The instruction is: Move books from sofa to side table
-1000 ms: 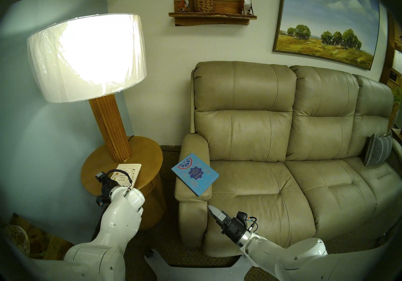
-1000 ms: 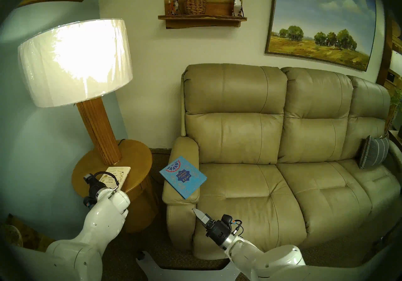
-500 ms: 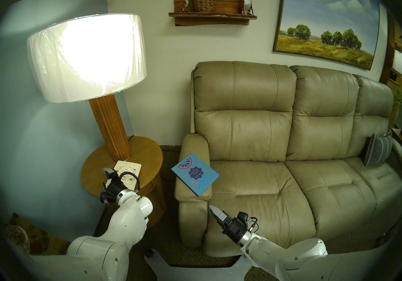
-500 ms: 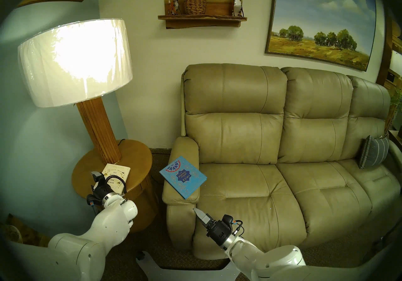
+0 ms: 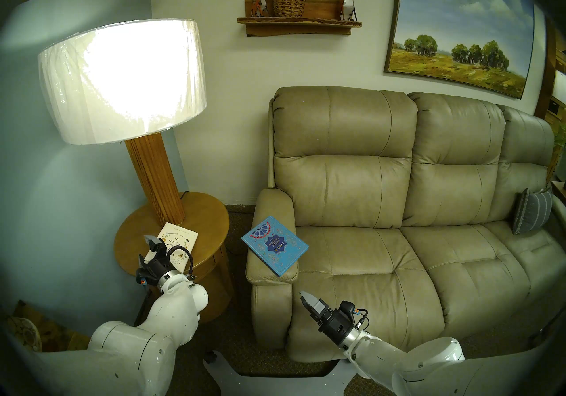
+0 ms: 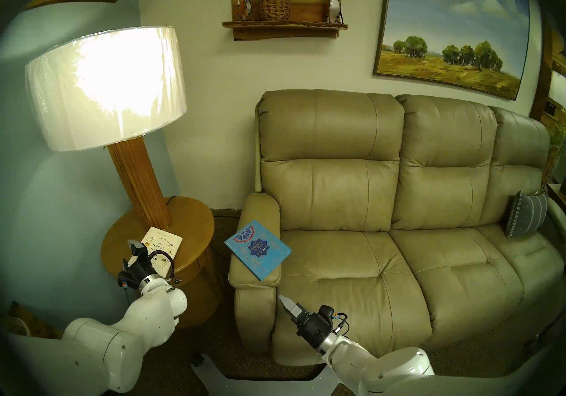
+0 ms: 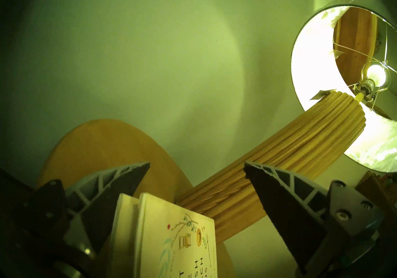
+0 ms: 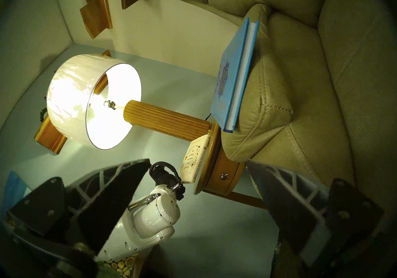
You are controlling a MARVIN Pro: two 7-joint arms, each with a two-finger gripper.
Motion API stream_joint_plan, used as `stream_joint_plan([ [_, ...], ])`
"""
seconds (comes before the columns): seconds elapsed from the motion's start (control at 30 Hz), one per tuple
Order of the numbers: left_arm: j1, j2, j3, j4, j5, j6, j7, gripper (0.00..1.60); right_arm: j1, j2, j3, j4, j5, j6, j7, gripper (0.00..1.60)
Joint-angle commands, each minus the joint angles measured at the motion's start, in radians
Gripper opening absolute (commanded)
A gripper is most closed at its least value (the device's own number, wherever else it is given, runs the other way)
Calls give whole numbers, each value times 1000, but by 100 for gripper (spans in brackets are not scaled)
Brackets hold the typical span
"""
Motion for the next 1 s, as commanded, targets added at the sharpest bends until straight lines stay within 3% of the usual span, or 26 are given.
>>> stream_joint_plan([
  [0.0, -57, 23, 32, 75, 48, -6, -27, 160, 4, -5, -6, -2, 4, -1, 12, 160],
  [0.37, -68, 38, 28, 140, 93, -6, -77, 160, 1, -1, -8, -2, 4, 10, 12, 160],
  [0.73, -46, 48, 104, 198, 210, -6, -86, 160, -3, 10, -11, -2, 8, 24, 12, 160],
  [0.97, -48, 37, 117, 199, 251, -6, -107, 160, -9, 21, -10, -2, 16, 31, 12, 160],
])
